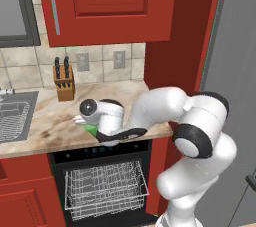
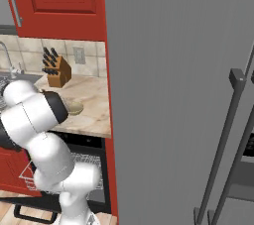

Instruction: Pick up the cup and bowl from the counter, place them in the dishwasher, and close the dishwasher door.

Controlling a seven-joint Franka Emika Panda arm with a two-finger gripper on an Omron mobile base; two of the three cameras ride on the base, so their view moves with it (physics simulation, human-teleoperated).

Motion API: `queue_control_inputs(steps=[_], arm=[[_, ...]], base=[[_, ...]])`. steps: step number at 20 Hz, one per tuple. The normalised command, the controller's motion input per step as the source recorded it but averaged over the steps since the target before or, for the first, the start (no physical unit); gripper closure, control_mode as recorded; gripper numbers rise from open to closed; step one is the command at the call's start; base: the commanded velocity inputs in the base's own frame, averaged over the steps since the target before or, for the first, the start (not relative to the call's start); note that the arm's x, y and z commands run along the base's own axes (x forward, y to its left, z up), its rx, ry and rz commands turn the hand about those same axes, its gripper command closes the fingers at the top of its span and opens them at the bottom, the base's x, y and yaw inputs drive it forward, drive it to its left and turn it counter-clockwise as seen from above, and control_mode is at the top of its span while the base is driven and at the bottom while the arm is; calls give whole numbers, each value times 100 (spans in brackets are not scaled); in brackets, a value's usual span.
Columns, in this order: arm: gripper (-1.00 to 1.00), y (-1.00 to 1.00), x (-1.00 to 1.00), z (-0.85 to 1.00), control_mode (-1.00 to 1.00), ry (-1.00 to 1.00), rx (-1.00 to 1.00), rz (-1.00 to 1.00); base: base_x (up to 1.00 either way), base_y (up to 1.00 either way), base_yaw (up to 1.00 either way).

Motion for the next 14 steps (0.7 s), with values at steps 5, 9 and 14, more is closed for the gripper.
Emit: queue_control_inputs(steps=[5,9,14], arm=[[100,-22,-31,55,-100,-11,8,0],[100,-15,-28,31,-100,-2,14,0],[100,-12,-40,2,-100,0,13,0]], base=[[0,0,0],[0,0,0],[0,0,0]])
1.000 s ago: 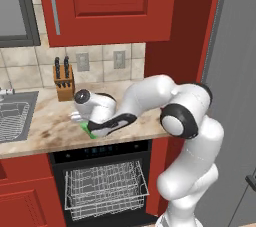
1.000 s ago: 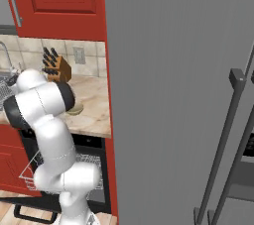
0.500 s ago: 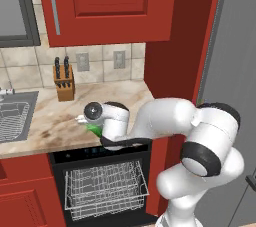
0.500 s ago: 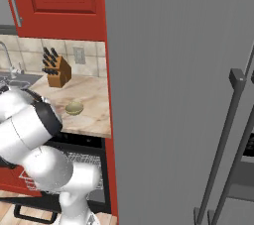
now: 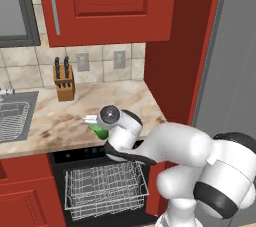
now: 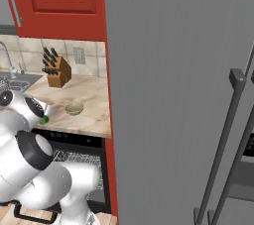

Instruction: Pick up the cup and bowl from the counter, place them in the dishwasher, and close the dishwasher door.

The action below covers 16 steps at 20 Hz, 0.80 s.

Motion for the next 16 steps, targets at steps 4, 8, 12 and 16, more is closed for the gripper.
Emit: queue_control_inputs(steps=[4,8,12,16], arm=[[100,-4,-50,-10,-100,0,3,0],[100,0,-54,-22,-100,0,0,0],[100,0,-52,-23,-100,0,-4,0],[100,0,-44,-25,-100,0,-1,0]], base=[[0,0,0],[0,0,0],[0,0,0],[0,0,0]])
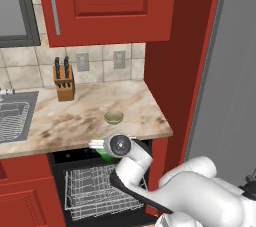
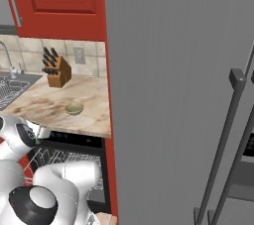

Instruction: Pick up the cup and bowl from the counter, place them in the dishwasher, and close the dishwasher door.

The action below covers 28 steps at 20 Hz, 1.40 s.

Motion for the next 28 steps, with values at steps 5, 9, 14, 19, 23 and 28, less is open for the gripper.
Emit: queue_control_inputs(steps=[5,9,14,19,23,28], arm=[[100,0,-22,-40,-100,0,-8,5],[100,-1,0,-31,-100,0,-23,7],[100,0,1,-37,-100,1,-28,11],[100,0,11,-42,-100,3,-31,12],[100,0,22,-48,-100,4,-28,12],[100,-1,31,-44,-100,3,-25,14]], base=[[0,0,0],[0,0,0],[0,0,0],[0,0,0],[0,0,0],[0,0,0]])
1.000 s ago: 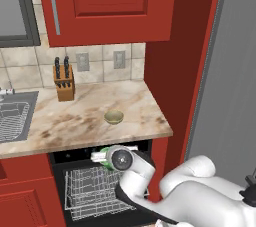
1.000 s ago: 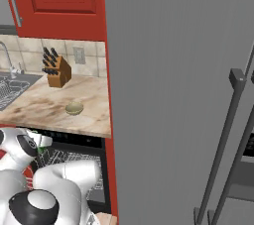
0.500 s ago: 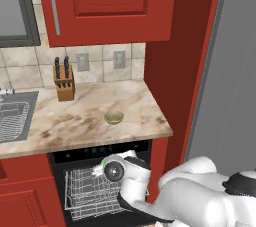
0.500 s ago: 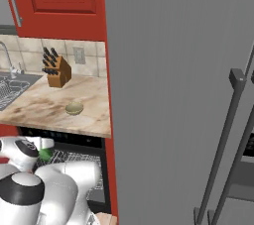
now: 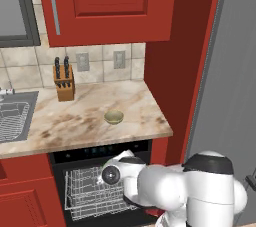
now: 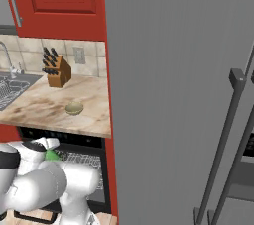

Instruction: Pick up the cup and bowl from the counter, place them in the dishwasher, and close the dishwasher door.

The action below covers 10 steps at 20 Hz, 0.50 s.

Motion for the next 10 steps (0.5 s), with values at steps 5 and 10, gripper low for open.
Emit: queue_control_inputs(steps=[5,10], arm=[[100,0,25,-62,-100,4,-21,16],[100,13,2,-72,-100,0,-13,16]], base=[[0,0,0],[0,0,0]])
